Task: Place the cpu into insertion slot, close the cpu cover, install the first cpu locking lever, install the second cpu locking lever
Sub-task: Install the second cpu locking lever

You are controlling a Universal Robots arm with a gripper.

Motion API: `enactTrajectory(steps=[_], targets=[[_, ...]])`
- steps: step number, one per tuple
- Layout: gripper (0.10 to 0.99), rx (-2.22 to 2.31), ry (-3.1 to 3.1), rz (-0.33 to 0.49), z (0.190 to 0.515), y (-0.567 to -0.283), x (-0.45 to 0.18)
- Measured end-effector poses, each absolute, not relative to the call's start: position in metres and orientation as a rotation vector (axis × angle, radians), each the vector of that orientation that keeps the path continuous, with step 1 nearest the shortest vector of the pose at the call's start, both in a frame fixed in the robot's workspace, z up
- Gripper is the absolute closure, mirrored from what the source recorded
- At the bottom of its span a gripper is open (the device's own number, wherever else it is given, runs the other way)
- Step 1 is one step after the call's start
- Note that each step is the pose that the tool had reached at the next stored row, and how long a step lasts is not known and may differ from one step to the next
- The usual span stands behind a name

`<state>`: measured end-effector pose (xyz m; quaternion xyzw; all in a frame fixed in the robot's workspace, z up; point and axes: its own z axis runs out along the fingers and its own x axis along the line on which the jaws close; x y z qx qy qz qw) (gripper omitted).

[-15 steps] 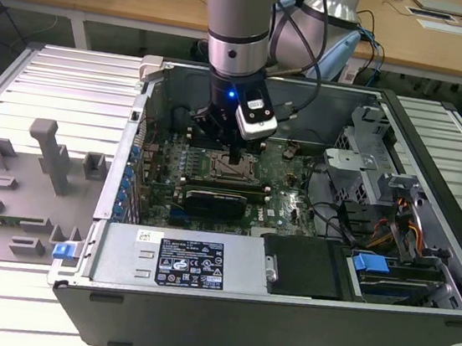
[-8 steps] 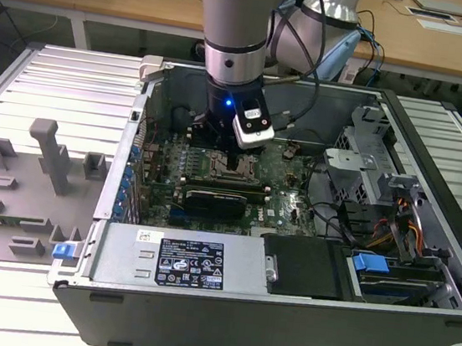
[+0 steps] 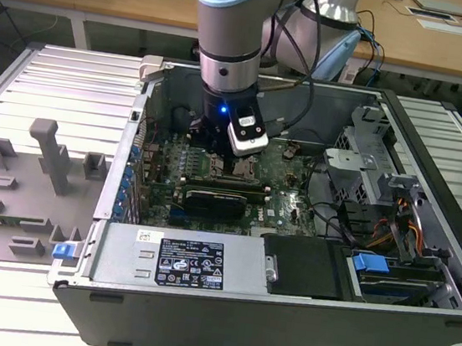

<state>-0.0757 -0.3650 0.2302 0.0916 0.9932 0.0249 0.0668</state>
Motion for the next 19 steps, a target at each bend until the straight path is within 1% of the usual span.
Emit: enactTrajectory(steps=[3,7,9,13,17,19], targets=[[0.980,0.278,2.995,0.092,0.228,-0.367,-0.079],[0.980,0.280,2.996,0.134,0.223,-0.371,-0.084],[0.980,0.281,2.996,0.170,0.221,-0.373,-0.086],[0.980,0.283,2.996,0.205,0.218,-0.377,-0.087],[0.980,0.289,2.994,0.285,0.213,-0.387,-0.089],[0.980,0.290,2.993,0.308,0.212,-0.388,-0.090]])
